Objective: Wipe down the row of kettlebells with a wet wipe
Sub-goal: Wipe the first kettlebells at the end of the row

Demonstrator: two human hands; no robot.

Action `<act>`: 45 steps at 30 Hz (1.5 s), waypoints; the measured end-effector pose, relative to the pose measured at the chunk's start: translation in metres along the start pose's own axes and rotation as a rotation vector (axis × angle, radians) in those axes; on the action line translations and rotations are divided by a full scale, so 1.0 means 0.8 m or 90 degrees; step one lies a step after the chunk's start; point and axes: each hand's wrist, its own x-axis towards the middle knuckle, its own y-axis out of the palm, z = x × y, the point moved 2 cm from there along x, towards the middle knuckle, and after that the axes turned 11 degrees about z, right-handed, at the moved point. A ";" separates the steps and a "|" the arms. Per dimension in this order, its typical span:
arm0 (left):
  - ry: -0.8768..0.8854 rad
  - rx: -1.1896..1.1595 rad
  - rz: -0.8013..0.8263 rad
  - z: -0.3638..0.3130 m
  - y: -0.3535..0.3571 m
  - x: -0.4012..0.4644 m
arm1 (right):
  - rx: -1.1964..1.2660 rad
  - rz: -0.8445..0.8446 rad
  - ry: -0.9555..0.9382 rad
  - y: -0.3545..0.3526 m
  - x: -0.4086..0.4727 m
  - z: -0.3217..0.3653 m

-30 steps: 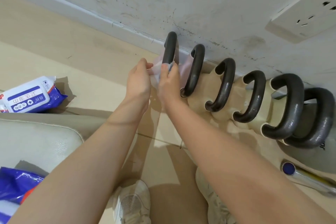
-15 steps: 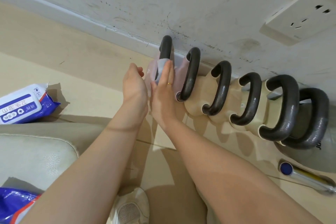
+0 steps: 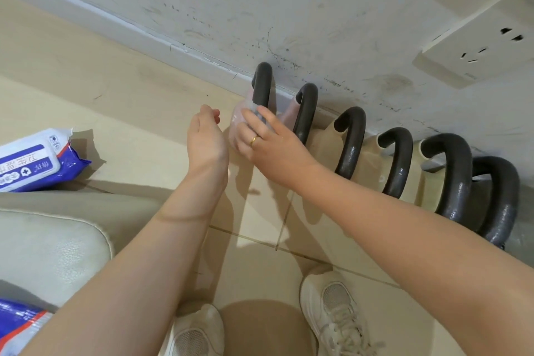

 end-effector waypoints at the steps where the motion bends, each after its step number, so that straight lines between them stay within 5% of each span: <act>1: 0.003 0.001 0.000 0.000 0.000 -0.001 | -0.010 -0.004 -0.032 0.001 -0.003 -0.002; 4: 0.010 -0.001 -0.002 -0.001 0.000 -0.003 | 0.056 -0.018 -0.071 -0.001 0.002 -0.025; 9: 0.020 0.000 0.013 -0.005 0.006 -0.006 | 0.247 -0.029 0.076 -0.010 0.015 -0.039; 12: 0.049 0.002 0.023 -0.007 0.009 -0.008 | 0.260 -0.061 0.010 -0.008 0.002 -0.022; 16: 0.071 -0.009 0.024 -0.009 0.019 -0.008 | 0.389 0.033 0.003 -0.013 0.015 -0.059; 20: 0.079 0.036 0.079 -0.009 0.031 -0.007 | 0.543 0.099 0.119 -0.007 0.030 -0.085; 24: 0.075 0.133 0.167 -0.021 0.023 0.003 | 0.661 0.042 0.061 -0.015 0.005 -0.071; 28: 0.002 0.223 0.277 -0.032 0.020 0.008 | 0.615 0.132 0.010 -0.011 0.010 -0.097; 32: 0.020 0.427 0.276 -0.040 0.027 0.011 | 0.521 0.186 0.016 -0.021 0.032 -0.100; 35: 0.006 0.461 0.300 -0.043 0.027 0.010 | 0.392 0.168 -0.069 -0.020 0.038 -0.090; 43: 0.025 0.534 0.317 -0.029 0.019 0.007 | 0.459 0.152 0.051 -0.007 0.049 -0.107; 45: 0.020 0.541 0.322 -0.024 0.009 0.004 | 0.350 0.048 -0.030 -0.015 0.049 -0.096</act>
